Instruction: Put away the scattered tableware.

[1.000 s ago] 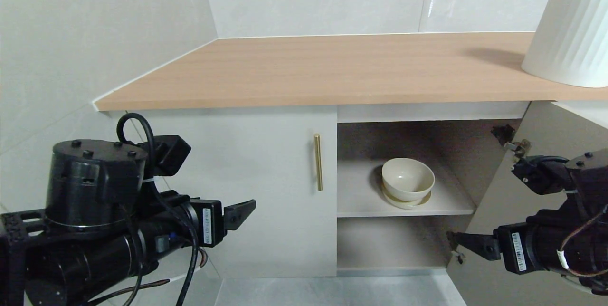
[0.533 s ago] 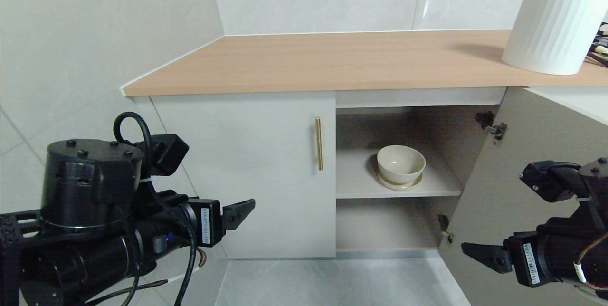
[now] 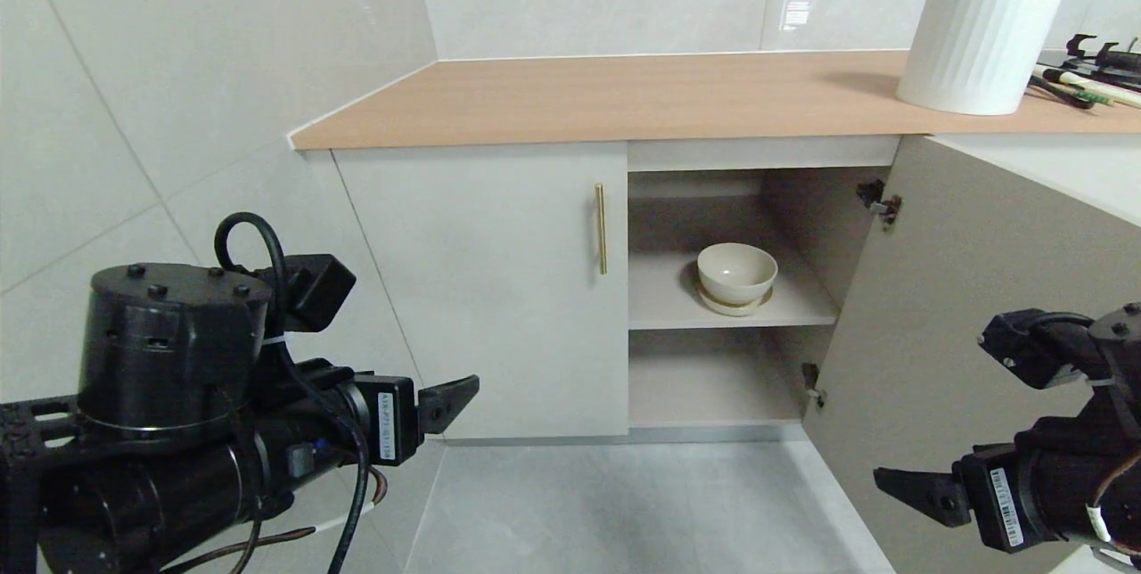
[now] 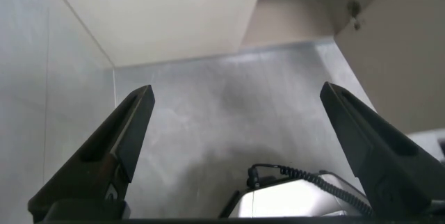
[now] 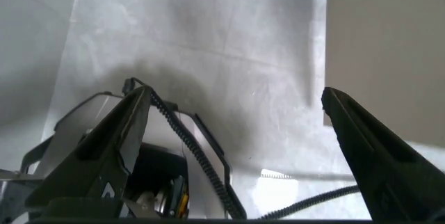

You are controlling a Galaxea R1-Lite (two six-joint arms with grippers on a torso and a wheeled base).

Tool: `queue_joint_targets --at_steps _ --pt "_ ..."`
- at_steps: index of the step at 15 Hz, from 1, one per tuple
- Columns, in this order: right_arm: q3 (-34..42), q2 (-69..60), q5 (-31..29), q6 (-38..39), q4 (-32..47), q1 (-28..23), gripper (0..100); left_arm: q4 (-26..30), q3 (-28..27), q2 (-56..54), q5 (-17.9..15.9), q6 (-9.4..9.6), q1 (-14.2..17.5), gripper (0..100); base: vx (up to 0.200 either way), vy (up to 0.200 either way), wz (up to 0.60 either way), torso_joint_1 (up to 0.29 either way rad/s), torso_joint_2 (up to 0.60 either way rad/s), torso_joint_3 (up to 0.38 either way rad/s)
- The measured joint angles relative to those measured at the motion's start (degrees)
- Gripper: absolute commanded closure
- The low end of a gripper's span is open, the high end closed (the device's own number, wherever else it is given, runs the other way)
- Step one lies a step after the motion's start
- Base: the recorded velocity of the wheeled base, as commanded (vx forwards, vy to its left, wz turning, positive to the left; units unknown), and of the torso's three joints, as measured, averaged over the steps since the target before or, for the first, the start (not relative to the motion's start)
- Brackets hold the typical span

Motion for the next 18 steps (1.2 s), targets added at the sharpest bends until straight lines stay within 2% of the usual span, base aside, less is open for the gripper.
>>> queue_joint_targets --at_steps 1,12,18 --pt "0.0 0.0 -0.1 0.0 0.0 0.0 0 0.0 0.0 0.0 0.0 0.00 0.0 0 -0.200 0.000 0.00 0.002 0.00 0.002" --pt "-0.2 -2.5 -0.1 -1.3 2.2 0.0 0 0.1 0.1 0.0 0.0 0.09 0.0 0 0.000 0.000 0.00 0.000 0.00 0.000" --pt "-2.2 -4.7 -0.1 -2.4 9.0 -0.6 0 0.1 0.1 -0.1 0.6 0.11 0.0 0 0.000 -0.200 0.00 0.006 0.01 0.002"
